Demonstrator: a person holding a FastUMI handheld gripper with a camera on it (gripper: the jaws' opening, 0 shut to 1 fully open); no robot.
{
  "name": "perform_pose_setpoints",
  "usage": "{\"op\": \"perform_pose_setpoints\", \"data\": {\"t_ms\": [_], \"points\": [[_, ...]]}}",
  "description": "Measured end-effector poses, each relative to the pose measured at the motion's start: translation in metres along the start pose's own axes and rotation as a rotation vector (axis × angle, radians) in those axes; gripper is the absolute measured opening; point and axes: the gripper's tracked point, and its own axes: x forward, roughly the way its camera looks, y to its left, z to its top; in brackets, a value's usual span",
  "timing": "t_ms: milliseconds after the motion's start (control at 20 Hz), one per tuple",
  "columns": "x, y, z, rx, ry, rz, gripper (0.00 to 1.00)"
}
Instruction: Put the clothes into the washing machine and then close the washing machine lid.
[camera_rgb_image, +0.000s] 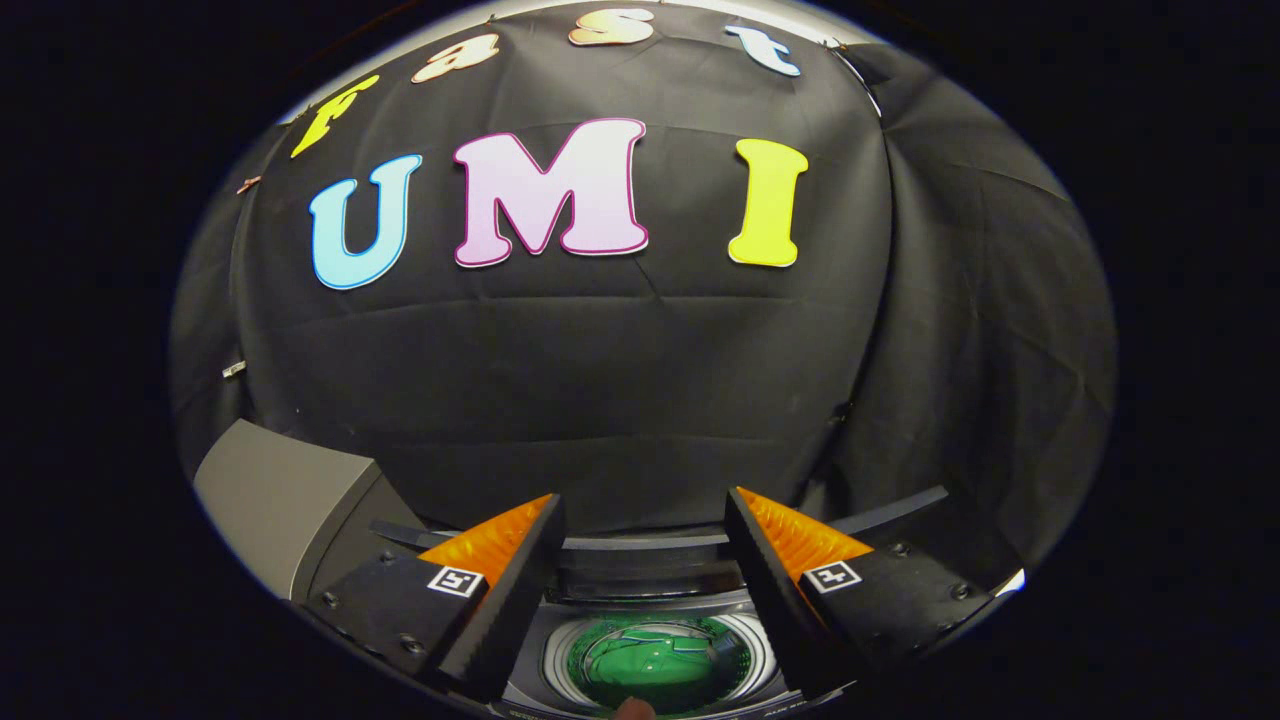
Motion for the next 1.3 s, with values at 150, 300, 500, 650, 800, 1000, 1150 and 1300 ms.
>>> {"op": "perform_pose_setpoints", "data": {"t_ms": [150, 300, 500, 650, 800, 1000, 1150, 1300], "points": [[-0.004, 0.001, -0.001, 0.004, -0.014, 0.0, 1.0], [-0.006, 0.0, -0.003, 0.008, -0.01, 0.001, 1.0], [-0.01, 0.0, -0.005, 0.012, -0.015, 0.002, 1.0], [-0.015, 0.002, -0.004, 0.024, -0.04, 0.016, 1.0], [-0.017, 0.001, -0.006, 0.027, -0.053, 0.025, 0.99], [-0.02, 0.002, -0.009, 0.016, -0.05, 0.019, 1.0], [-0.024, 0.001, -0.013, 0.021, -0.054, 0.02, 1.0], [-0.035, -0.005, -0.022, 0.022, -0.074, 0.023, 0.99]]}}
